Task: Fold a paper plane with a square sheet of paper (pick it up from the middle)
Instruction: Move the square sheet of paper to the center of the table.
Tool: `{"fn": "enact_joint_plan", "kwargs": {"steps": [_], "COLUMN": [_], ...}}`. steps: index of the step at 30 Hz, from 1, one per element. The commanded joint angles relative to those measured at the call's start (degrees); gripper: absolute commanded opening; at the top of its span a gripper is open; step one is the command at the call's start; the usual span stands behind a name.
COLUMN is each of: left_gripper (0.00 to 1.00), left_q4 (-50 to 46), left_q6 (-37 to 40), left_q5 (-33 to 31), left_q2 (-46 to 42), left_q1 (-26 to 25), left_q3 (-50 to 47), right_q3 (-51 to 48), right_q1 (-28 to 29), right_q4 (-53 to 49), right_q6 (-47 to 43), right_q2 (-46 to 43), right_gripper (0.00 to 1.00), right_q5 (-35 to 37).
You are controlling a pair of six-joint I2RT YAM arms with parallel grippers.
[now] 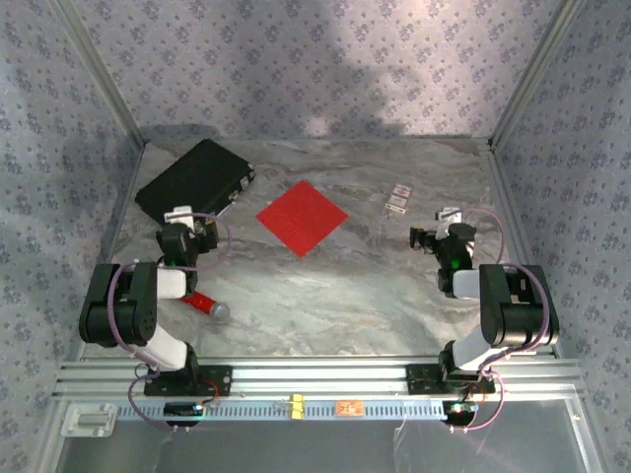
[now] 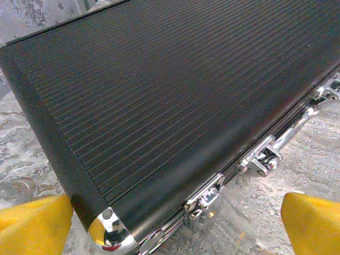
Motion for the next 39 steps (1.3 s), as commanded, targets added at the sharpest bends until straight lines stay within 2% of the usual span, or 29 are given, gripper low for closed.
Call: {"fn": "enact_joint_plan", "kwargs": {"steps": [1,39], "left_gripper": [1.00,1.00], "left_q4": [1.6,1.6], "left_q6": [0.4,0.4], "left_q5": [1.0,1.0], "left_q2": [-0.6,-0.7], "left_q1": [-0.2,-0.1], "left_q3": [0.1,0.2], "right_q3": [1.0,1.1], "right_q1": [0.1,-0.5], "right_q4": [0.3,0.1], "right_q6": [0.2,0.6], "right_q2": [-0.4,-0.3], "right_gripper": [0.99,0.99], "right_q5": [0.3,-0.7]}}
